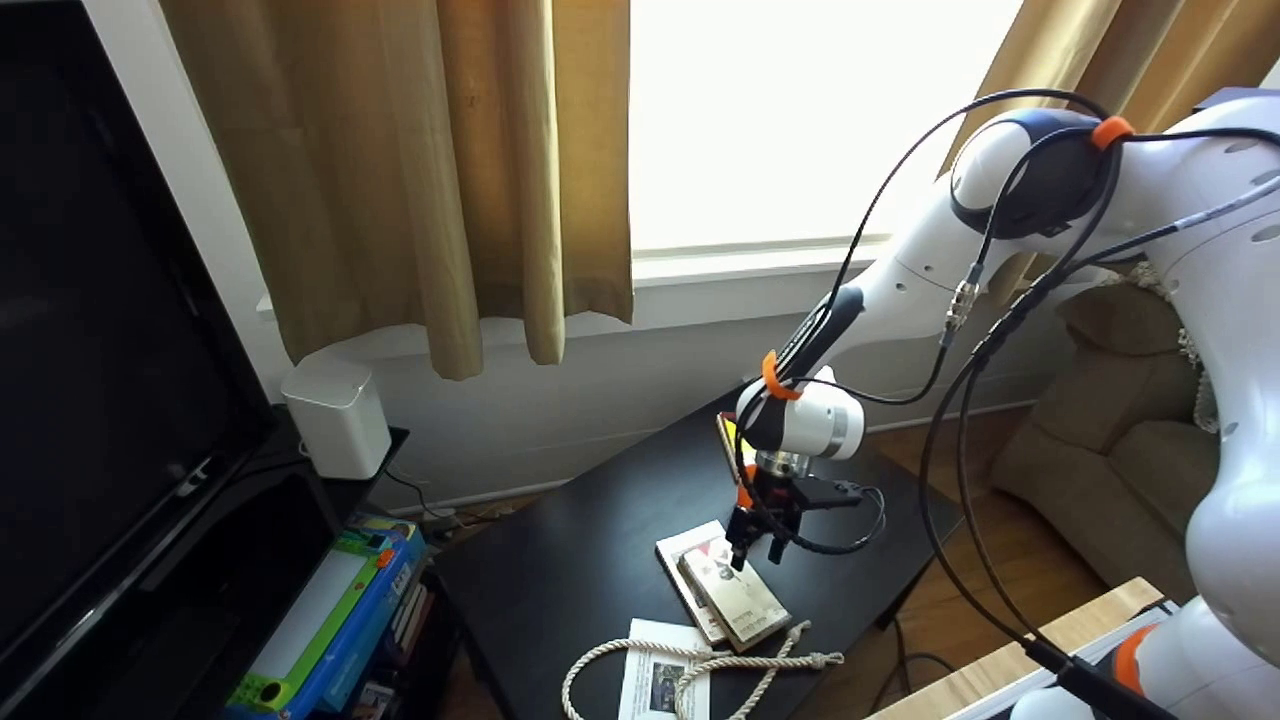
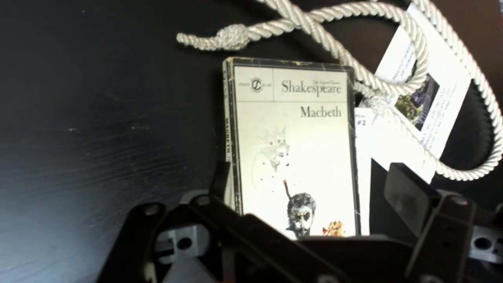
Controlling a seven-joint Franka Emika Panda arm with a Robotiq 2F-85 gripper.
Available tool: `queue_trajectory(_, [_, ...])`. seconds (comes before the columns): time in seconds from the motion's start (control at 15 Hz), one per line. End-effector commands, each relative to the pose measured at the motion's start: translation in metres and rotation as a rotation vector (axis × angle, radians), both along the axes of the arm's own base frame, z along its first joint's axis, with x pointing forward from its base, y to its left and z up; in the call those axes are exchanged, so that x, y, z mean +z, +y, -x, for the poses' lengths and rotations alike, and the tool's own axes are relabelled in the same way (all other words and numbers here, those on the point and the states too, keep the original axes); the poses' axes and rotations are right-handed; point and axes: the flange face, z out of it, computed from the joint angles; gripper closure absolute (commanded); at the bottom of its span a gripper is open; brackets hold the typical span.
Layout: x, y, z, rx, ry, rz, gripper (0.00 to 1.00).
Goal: Move the orange cup to the right then put the book on top
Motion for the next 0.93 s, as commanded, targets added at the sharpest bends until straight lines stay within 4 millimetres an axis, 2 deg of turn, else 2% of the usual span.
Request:
queue_trajectory(0.0, [-0.022, 0.001, -0.001, 0.011, -0.069, 0.044, 0.0])
queue_trajectory(0.33, [-0.042, 0.01, 0.002, 0.02, -0.072, 0.029, 0.0])
queue_trajectory(0.87, [-0.058, -0.001, 0.011, 0.042, -0.033, 0.085, 0.0])
